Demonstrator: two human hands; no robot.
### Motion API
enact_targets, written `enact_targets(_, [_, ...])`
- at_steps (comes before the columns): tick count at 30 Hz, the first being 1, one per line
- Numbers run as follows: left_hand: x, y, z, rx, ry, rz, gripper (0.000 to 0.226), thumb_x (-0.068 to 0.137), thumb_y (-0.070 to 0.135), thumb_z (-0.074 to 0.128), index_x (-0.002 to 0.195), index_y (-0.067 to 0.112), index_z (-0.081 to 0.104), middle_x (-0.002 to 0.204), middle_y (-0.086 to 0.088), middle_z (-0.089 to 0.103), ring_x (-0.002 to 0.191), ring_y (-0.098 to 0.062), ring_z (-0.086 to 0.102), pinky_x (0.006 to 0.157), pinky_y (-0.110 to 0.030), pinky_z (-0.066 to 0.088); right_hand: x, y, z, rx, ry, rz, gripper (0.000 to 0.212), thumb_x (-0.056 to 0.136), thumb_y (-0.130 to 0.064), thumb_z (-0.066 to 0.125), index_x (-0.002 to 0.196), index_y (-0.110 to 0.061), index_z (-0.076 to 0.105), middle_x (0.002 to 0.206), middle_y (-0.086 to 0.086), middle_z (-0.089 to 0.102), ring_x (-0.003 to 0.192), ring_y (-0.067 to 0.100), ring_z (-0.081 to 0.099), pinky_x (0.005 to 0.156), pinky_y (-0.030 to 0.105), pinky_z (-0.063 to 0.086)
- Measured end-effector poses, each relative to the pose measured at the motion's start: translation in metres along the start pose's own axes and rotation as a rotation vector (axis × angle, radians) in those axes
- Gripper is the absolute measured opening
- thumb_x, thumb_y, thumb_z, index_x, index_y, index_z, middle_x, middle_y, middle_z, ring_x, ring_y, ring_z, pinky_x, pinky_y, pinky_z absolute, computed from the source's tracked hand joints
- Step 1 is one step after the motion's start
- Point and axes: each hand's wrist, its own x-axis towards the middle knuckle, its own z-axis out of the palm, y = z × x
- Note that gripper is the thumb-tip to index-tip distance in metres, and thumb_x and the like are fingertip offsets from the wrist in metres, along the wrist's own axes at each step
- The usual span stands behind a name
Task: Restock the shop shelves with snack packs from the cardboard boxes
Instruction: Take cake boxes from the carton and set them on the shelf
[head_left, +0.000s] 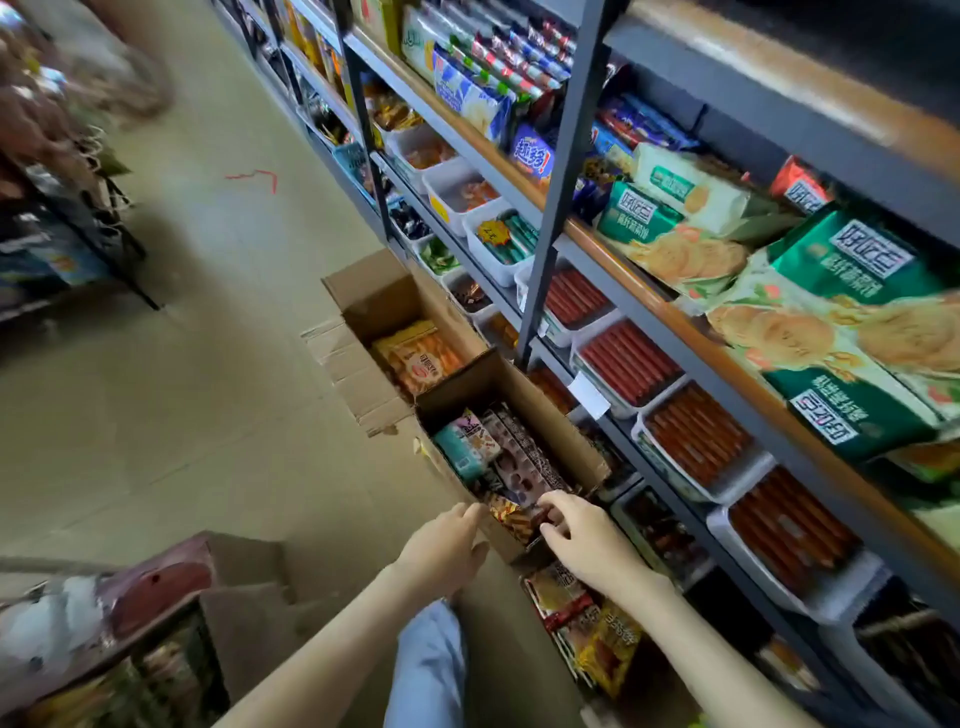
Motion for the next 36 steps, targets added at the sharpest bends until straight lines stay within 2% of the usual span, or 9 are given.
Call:
enact_targets(5, [0.075, -0.082, -0.006, 0.026, -0.122, -0.089, 0.048, 0.1, 0.029, 0.045, 0.145, 0.017, 0.033, 0.138, -0.005, 0.045, 0.121, -0.026, 0.051, 0.096, -0.038, 0.045, 0.088, 0.032, 0.021, 0.004, -0.055, 0.267, 0.037, 0.1, -0.022, 0.046, 0.136, -0.022, 0.043, 0.134, 0.002, 0.048, 0.112, 0.017, 0.053, 0.091, 0.032, 0.049])
enact_targets(8, [0.126, -0.126, -0.016, 0.084, -0.121, -0.113, 0.048, 0.1, 0.025, 0.043, 0.145, 0.015, 0.032, 0.139, -0.006, 0.044, 0.122, -0.026, 0.05, 0.096, -0.037, 0.044, 0.137, 0.046, 0.042, -0.002, -0.109, 0.4, 0.048, 0.1, -0.016, 0.046, 0.146, -0.016, 0.031, 0.146, 0.006, 0.039, 0.131, 0.021, 0.042, 0.102, 0.031, 0.041])
enact_targets(11, [0.177, -0.156, -0.015, 0.138, -0.087, -0.107, 0.047, 0.099, 0.02, 0.042, 0.145, 0.012, 0.034, 0.141, -0.007, 0.043, 0.124, -0.026, 0.046, 0.1, -0.035, 0.04, 0.186, 0.065, 0.064, -0.017, -0.13, 0.457, 0.055, 0.098, -0.012, 0.046, 0.149, -0.016, 0.025, 0.149, 0.007, 0.034, 0.135, 0.022, 0.037, 0.106, 0.031, 0.038])
enact_targets(18, [0.306, -0.188, 0.051, 0.345, -0.119, 0.035, 0.061, 0.1, 0.032, 0.038, 0.153, 0.013, 0.016, 0.16, -0.012, 0.014, 0.147, -0.027, 0.014, 0.119, -0.041, 0.007, 0.314, 0.142, 0.125, -0.125, -0.064, 0.517, 0.061, 0.096, -0.017, 0.05, 0.15, -0.016, 0.021, 0.149, 0.005, 0.034, 0.134, 0.022, 0.036, 0.105, 0.037, 0.039])
enact_targets(23, [0.381, -0.204, 0.116, 0.434, -0.124, 0.184, 0.067, 0.099, 0.047, 0.035, 0.154, 0.015, 0.016, 0.161, -0.013, 0.008, 0.149, -0.029, 0.004, 0.115, -0.047, -0.014, 0.398, 0.204, 0.177, -0.27, -0.089, 0.534, 0.073, 0.094, -0.023, 0.056, 0.152, -0.014, 0.013, 0.153, 0.008, 0.027, 0.139, 0.024, 0.027, 0.112, 0.038, 0.03])
enact_targets(25, [0.401, -0.216, 0.14, 0.398, -0.087, 0.208, 0.067, 0.096, 0.049, 0.04, 0.151, 0.013, 0.026, 0.159, -0.015, 0.018, 0.148, -0.031, 0.013, 0.114, -0.046, -0.012, 0.428, 0.228, 0.195, -0.234, -0.108, 0.561, 0.082, 0.091, -0.023, 0.06, 0.153, -0.015, 0.008, 0.155, 0.01, 0.022, 0.142, 0.027, 0.023, 0.115, 0.043, 0.026])
enact_targets(30, [0.417, -0.237, 0.183, 0.417, 0.018, 0.222, 0.079, 0.074, 0.054, 0.064, 0.139, 0.012, 0.051, 0.143, -0.015, 0.048, 0.137, -0.034, 0.039, 0.112, -0.061, 0.019, 0.487, 0.271, 0.218, 0.024, -0.172, 0.673, 0.115, 0.074, -0.051, 0.075, 0.153, -0.021, -0.003, 0.16, 0.008, 0.008, 0.146, 0.03, 0.011, 0.115, 0.054, 0.02])
enact_targets(33, [0.419, -0.237, 0.187, 0.392, 0.123, 0.275, 0.07, 0.077, 0.05, 0.061, 0.135, 0.013, 0.054, 0.143, -0.016, 0.048, 0.137, -0.033, 0.04, 0.115, -0.061, 0.016, 0.499, 0.279, 0.221, 0.069, -0.207, 0.703, 0.117, 0.074, -0.047, 0.077, 0.153, -0.025, -0.008, 0.159, 0.01, 0.01, 0.145, 0.033, 0.013, 0.116, 0.052, 0.017])
enact_targets(36, [0.417, -0.239, 0.187, 0.394, 0.106, 0.262, 0.066, 0.079, 0.049, 0.059, 0.134, 0.014, 0.055, 0.145, -0.016, 0.046, 0.139, -0.033, 0.037, 0.115, -0.062, 0.015, 0.503, 0.273, 0.21, 0.023, -0.284, 0.739, 0.118, 0.077, -0.04, 0.077, 0.151, -0.029, -0.015, 0.158, 0.014, 0.012, 0.144, 0.035, 0.012, 0.114, 0.048, 0.017])
